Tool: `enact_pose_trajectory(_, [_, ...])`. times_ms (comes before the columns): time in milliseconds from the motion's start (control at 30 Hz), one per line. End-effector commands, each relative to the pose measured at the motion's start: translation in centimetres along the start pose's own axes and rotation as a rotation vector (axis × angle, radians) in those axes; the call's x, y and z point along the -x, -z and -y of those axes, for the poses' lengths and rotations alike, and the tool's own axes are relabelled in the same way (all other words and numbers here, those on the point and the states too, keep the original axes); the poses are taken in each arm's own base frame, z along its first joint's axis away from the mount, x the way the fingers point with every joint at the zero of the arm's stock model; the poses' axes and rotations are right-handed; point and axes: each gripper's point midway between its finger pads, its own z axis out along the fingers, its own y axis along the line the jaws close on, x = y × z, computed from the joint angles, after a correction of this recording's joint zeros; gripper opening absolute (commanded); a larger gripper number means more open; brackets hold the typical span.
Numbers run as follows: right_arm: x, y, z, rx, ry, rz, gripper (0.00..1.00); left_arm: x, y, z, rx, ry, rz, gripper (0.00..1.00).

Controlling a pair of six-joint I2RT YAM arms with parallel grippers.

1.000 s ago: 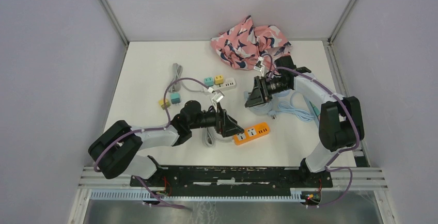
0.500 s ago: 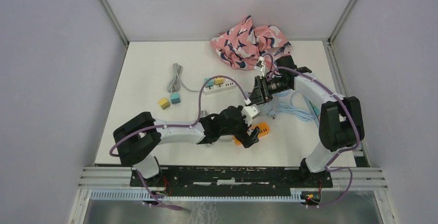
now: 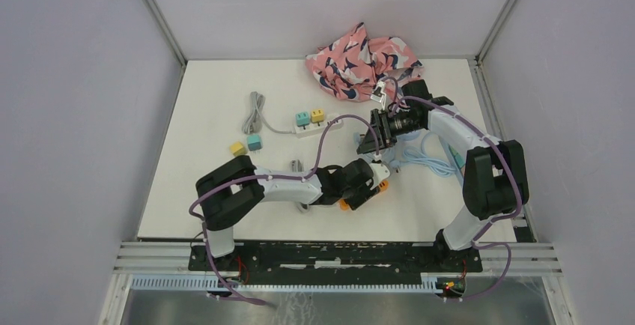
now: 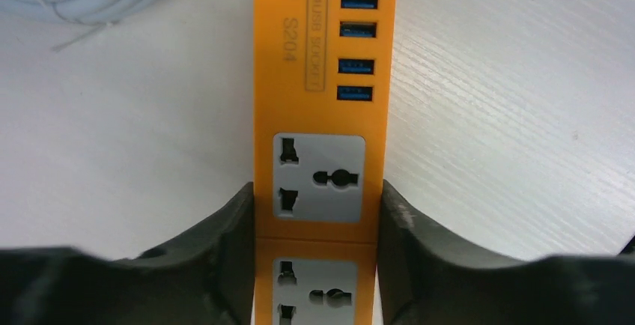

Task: Pull the plug off the socket
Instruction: Pick up the socket from the center of the board.

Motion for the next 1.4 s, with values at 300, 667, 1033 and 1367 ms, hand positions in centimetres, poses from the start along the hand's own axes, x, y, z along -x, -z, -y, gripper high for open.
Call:
enact_pose_trajectory(300, [1.6, 0.9, -2.1, 0.018, 0.091, 0.046, 0.57, 0.6, 3.4, -2.8, 0.121, 0.039, 0.079, 0.03])
enact_pose_trajectory(667, [1.6, 0.9, -2.0, 0.019, 0.089, 0.046, 0.57, 1.6, 12.9, -12.5, 0.471, 0.336, 0.355, 0.03])
enact_pose_trajectory(1033, [1.6, 0.9, -1.9, 0.017, 0.083, 0.047, 0.57, -3.9, 26.5, -26.3, 0.856, 0.978, 0.788, 0.03])
enact_pose_trajectory(1367, [1.6, 0.9, -2.0, 0.019, 0.084, 0.048, 0.57, -7.2, 28.4, -34.1, 0.935, 1.247, 0.79, 0.03])
